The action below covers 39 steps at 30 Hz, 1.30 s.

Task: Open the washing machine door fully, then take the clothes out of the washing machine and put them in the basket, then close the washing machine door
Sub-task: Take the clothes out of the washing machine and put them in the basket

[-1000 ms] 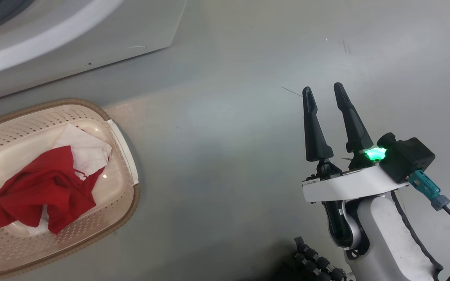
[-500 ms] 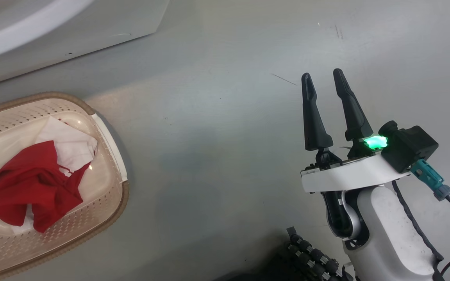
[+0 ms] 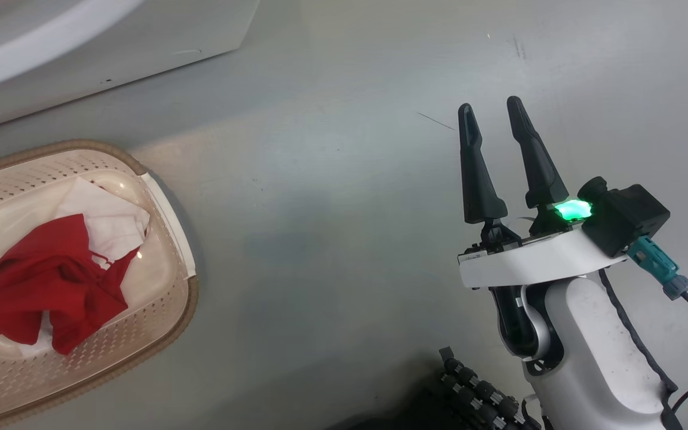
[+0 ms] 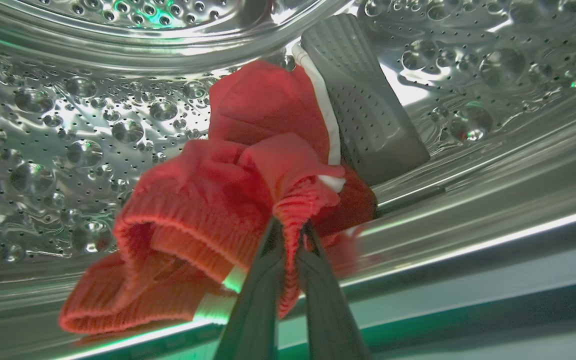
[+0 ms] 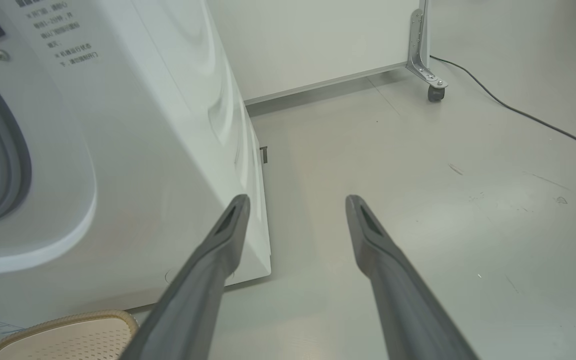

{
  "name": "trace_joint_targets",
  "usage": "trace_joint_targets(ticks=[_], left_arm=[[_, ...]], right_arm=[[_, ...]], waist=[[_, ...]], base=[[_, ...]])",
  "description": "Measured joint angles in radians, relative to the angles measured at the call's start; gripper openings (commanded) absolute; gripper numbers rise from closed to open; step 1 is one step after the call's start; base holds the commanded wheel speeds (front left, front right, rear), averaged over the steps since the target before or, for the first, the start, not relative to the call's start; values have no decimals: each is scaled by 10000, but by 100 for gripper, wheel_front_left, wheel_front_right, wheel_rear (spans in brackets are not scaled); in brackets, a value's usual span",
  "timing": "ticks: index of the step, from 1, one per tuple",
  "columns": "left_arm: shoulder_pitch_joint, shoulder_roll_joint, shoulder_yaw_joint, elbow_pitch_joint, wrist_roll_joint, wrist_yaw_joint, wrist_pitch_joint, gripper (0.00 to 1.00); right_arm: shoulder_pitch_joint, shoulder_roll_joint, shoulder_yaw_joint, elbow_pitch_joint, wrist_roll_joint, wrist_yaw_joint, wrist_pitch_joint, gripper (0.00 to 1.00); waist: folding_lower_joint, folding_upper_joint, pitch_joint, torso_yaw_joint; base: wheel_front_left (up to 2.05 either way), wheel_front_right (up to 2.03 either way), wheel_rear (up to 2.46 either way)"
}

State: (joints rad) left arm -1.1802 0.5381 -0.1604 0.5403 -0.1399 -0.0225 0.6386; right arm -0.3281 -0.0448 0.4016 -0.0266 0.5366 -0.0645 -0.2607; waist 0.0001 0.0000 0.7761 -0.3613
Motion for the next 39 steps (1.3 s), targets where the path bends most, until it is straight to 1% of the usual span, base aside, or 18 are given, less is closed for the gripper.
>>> trace_joint_targets(ticks=[2, 10, 17, 20, 21, 22, 28, 32, 34, 39], left_arm=[[-2, -56, -29, -6, 0, 0, -192, 0], [7, -608, -77, -153, -134, 0, -1114, 0], [187, -1045, 77, -466, -535, 0, -2357, 0], [475, -1241, 184, -589, -662, 10, -2830, 0], [475, -1241, 184, -589, -662, 10, -2830, 0], [653, -1417, 261, -679, -779, 88, -3181, 0], [1305, -1954, 339, -963, -999, 150, -4261, 0], [1708, -2211, 408, -1053, -1175, 280, -4817, 0], [1958, -2374, 495, -1127, -1267, 355, -5200, 0], [2666, -2759, 579, -1315, -1429, 414, -6054, 0]], right_arm=[[-25, 0, -31, 23, 0, 0, 0, 100], [-108, -2, -203, 113, -138, 0, 0, 100], [-109, -4, -343, 219, -474, 4, 0, 100], [-110, -6, -397, 245, -548, 4, 0, 100], [-110, -6, -397, 245, -548, 4, 0, 100], [-110, -8, -462, 284, -625, 6, 0, 100], [-109, -13, -593, 378, -918, 13, 0, 100], [-108, -15, -629, 441, -1043, 17, 0, 100], [-107, -17, -656, 497, -1112, 82, 0, 100], [-73, -27, -738, 640, -1340, 121, 0, 100]], waist=[[0, 0, -14, 20], [0, 0, -193, 245], [0, 0, -447, 610], [0, 0, -541, 761], [0, 0, -541, 761], [0, 0, -601, 866], [-1, 0, -817, 1188], [-1, 0, -968, 1343], [-1, 0, -1081, 1442], [-1, 0, -1416, 1689]], base=[[0, 0, 0], [0, 0, 0], [0, 0, 0], [0, 0, 0], [0, 0, 0], [0, 0, 0], [0, 0, 0], [0, 0, 0], [0, 0, 0], [0, 0, 0]])
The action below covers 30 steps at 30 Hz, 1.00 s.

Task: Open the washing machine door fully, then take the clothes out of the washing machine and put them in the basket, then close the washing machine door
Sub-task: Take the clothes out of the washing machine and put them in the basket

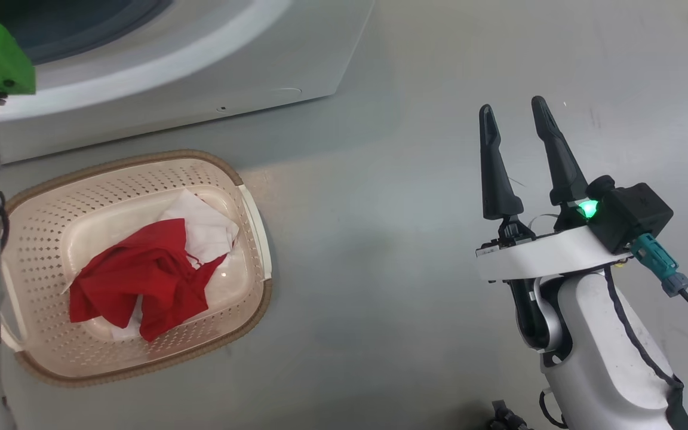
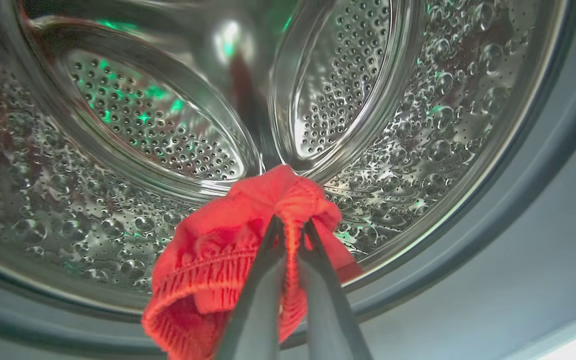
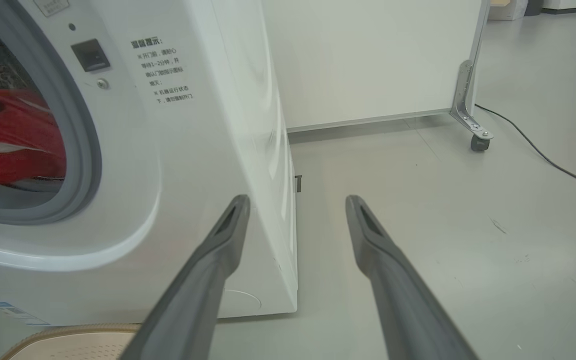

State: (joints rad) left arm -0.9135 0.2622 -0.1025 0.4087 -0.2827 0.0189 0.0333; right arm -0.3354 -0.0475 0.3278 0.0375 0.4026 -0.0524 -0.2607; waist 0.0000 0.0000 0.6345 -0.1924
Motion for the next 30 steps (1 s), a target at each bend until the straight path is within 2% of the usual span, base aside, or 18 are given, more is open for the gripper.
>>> trace_joint_targets(ticks=[12, 19, 30], left_arm=[[1817, -917, 29, -435, -431, 123, -1697, 0], [2891, -1183, 12, -800, -453, 199, -2506, 0], [4388, -1365, 123, -1647, -499, 387, -2736, 0]], right_arm=[[692, -15, -301, 328, -487, 163, 0, 100], [1059, -15, -274, 451, -591, 249, 0, 100], [1886, -12, -268, 717, -709, 339, 0, 100]], waist=[[0, 0, -1013, 657], [0, 0, -1732, 1048], [-1, 0, -3041, 1471]], base=[[0, 0, 0], [0, 0, 0], [0, 0, 0]])
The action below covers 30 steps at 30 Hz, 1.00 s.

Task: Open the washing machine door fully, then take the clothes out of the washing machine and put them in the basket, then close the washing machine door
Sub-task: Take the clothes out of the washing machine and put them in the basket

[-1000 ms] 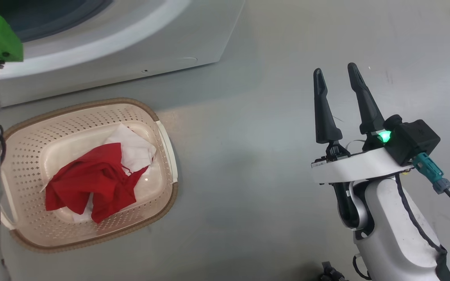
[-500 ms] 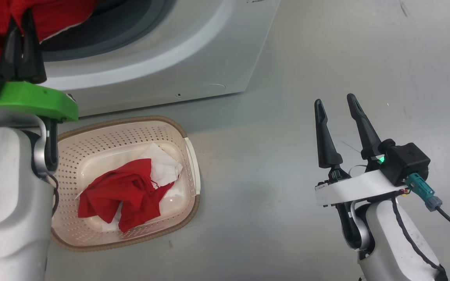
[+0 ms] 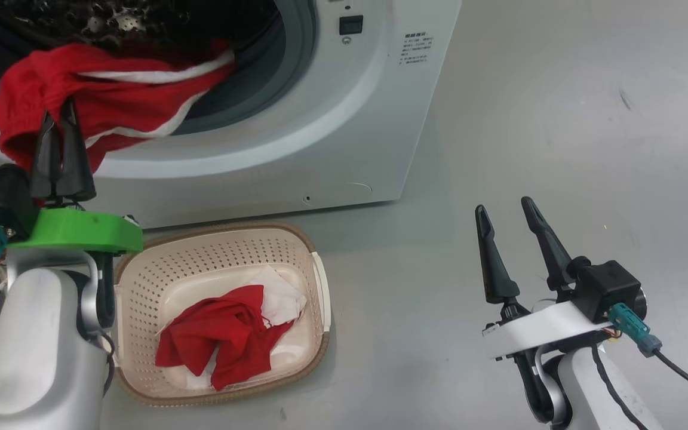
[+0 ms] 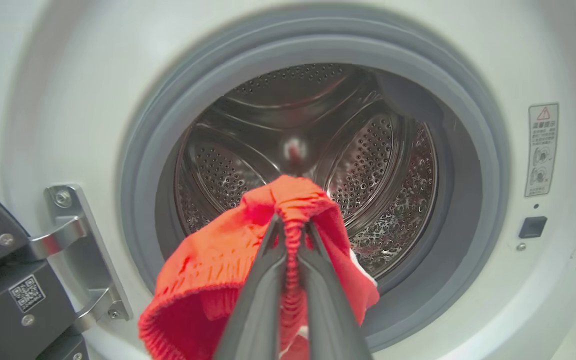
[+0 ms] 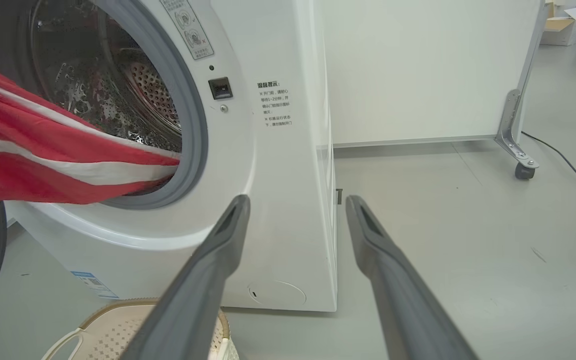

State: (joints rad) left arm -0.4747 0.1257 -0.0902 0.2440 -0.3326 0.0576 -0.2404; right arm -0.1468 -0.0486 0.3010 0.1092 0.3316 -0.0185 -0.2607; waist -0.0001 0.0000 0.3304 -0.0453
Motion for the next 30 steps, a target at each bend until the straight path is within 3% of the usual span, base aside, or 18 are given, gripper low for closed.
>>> trace_joint_targets(ticks=[16, 30], left_arm=[[1844, -301, -2, -1791, 157, 178, -88, 0], [3417, -562, -999, -1277, 71, 157, 109, 0]], right_arm=[[1001, 6, -38, 27, 0, -4, 0, 100], [1105, 8, 127, -290, -104, 75, 0, 100]], waist=[[0, 0, -1492, 450], [0, 0, -1278, 442]], base=[[0, 0, 0], [0, 0, 0]])
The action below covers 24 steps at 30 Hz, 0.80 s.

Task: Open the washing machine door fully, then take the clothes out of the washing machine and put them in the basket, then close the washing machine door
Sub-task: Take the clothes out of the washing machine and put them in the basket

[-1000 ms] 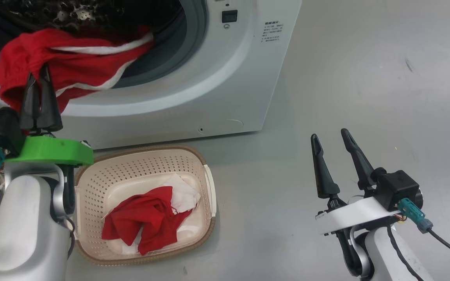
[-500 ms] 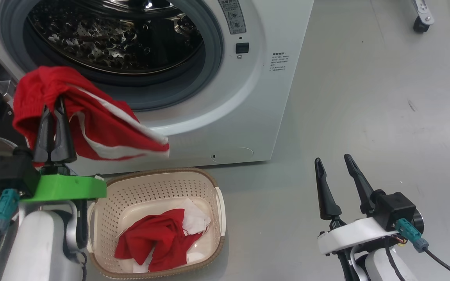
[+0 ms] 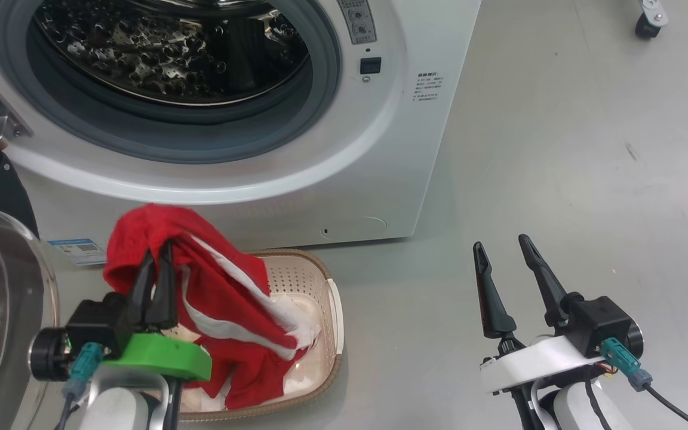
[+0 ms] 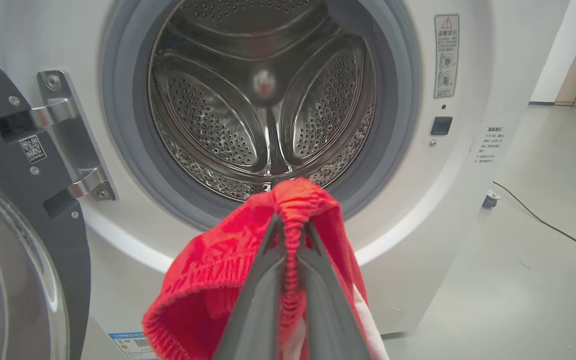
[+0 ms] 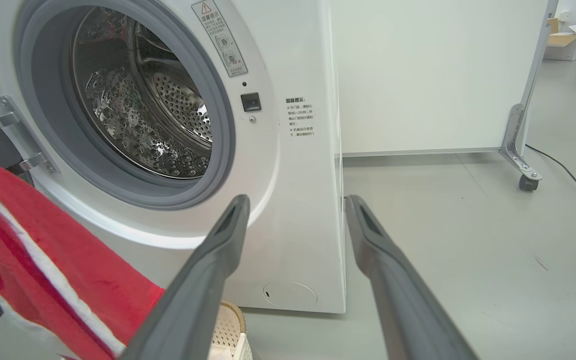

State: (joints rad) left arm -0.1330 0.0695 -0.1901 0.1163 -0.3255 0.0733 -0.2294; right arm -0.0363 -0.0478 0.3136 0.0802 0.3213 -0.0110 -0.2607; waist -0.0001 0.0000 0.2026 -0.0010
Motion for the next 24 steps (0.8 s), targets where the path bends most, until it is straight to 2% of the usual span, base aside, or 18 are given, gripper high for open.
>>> trace_joint_targets(ticks=[13, 24], left_arm=[[106, -65, -658, 2157, -105, -389, 366, 0], [-1391, -132, -468, 3797, -238, -435, 890, 0]], right_arm=[[-428, -4, 316, -479, -59, 12, 0, 100], [-1050, -8, 537, -761, 33, 8, 0, 100]], waist=[[0, 0, 1142, -433], [0, 0, 2356, -860]], base=[[0, 0, 0], [0, 0, 0]])
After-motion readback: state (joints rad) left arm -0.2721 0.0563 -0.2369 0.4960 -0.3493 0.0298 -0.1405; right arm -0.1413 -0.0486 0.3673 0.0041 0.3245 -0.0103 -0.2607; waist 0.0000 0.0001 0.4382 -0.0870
